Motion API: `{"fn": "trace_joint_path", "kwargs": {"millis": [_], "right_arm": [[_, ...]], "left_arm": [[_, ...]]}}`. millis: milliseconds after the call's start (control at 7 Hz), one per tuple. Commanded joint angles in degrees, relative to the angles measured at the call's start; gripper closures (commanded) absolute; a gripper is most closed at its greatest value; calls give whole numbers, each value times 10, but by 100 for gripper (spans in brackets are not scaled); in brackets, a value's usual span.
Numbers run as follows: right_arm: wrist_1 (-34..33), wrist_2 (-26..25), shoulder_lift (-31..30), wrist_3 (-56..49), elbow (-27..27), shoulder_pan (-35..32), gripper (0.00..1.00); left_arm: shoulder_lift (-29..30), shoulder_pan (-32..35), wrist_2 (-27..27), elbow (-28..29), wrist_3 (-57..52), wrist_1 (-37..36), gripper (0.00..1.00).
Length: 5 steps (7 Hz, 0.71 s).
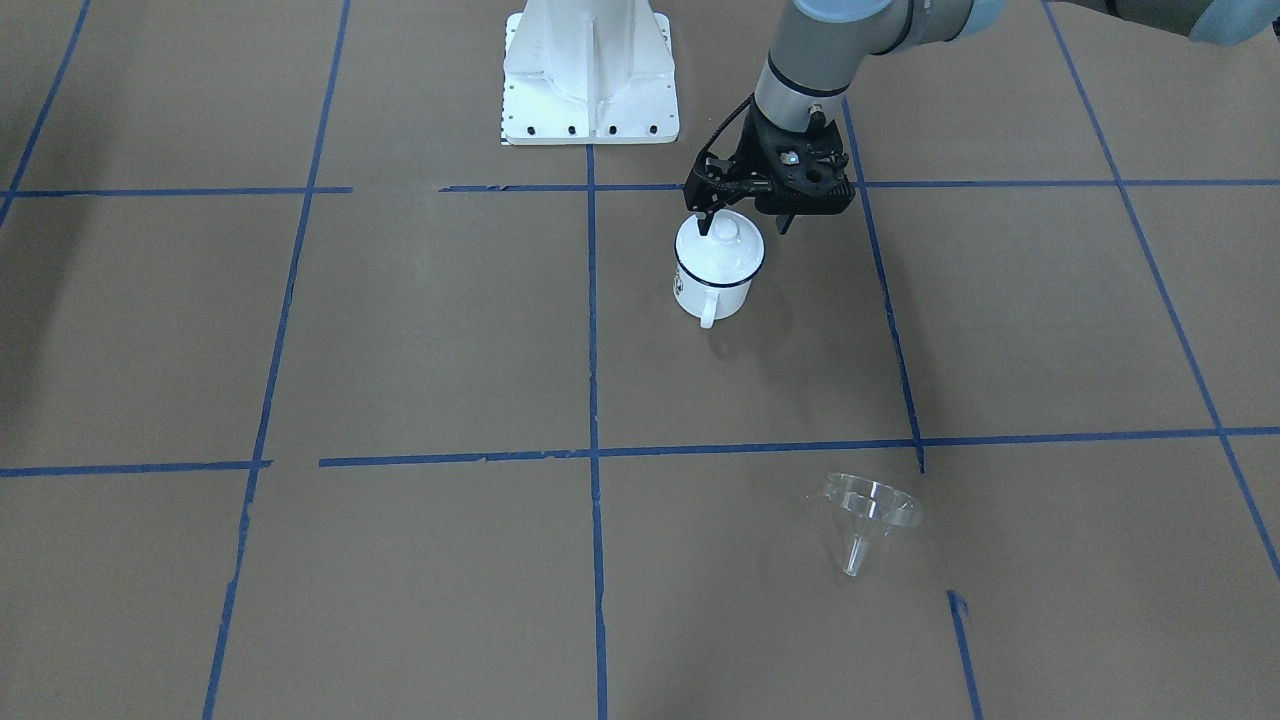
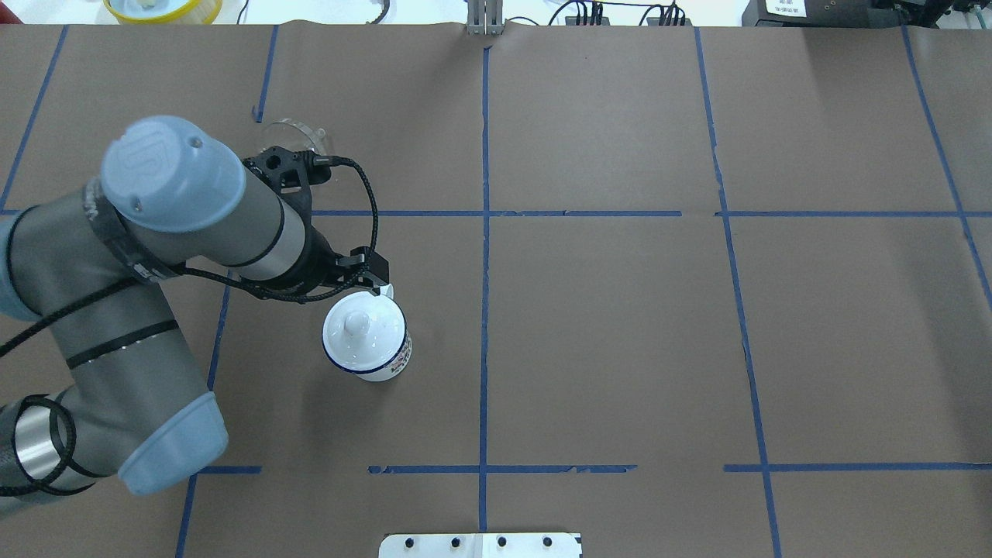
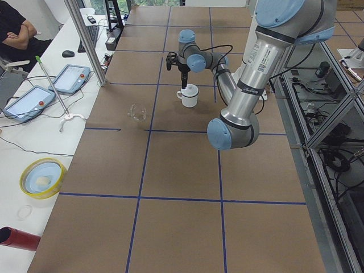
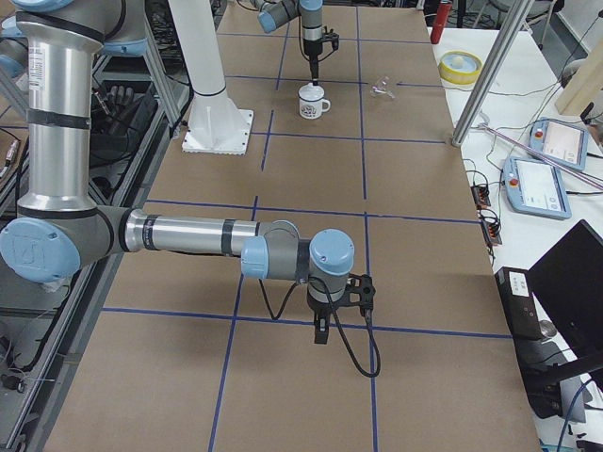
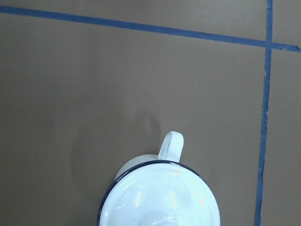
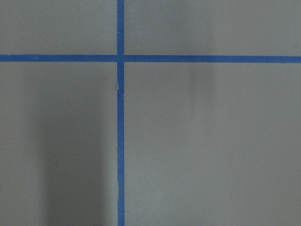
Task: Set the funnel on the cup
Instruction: 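Lower the left gripper and grasp the white mug lid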
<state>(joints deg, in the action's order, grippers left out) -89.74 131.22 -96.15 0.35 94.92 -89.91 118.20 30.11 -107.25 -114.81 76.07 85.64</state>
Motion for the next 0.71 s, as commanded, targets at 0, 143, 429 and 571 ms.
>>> {"fn": "trace_joint_path", "kwargs": {"millis": [0, 143, 429, 571], "right_arm": [[0, 0, 0, 0, 0, 0, 0], [0, 0, 0, 0, 0, 0, 0], [0, 0, 0, 0, 0, 0, 0], [0, 0, 0, 0, 0, 0, 0]], "left_arm": [[3, -13, 21, 1, 11, -14, 19], [5, -14, 22, 5, 18, -15, 27], [12, -14, 21, 7, 19, -15, 46], [20, -14, 22, 18, 19, -15, 51]]}}
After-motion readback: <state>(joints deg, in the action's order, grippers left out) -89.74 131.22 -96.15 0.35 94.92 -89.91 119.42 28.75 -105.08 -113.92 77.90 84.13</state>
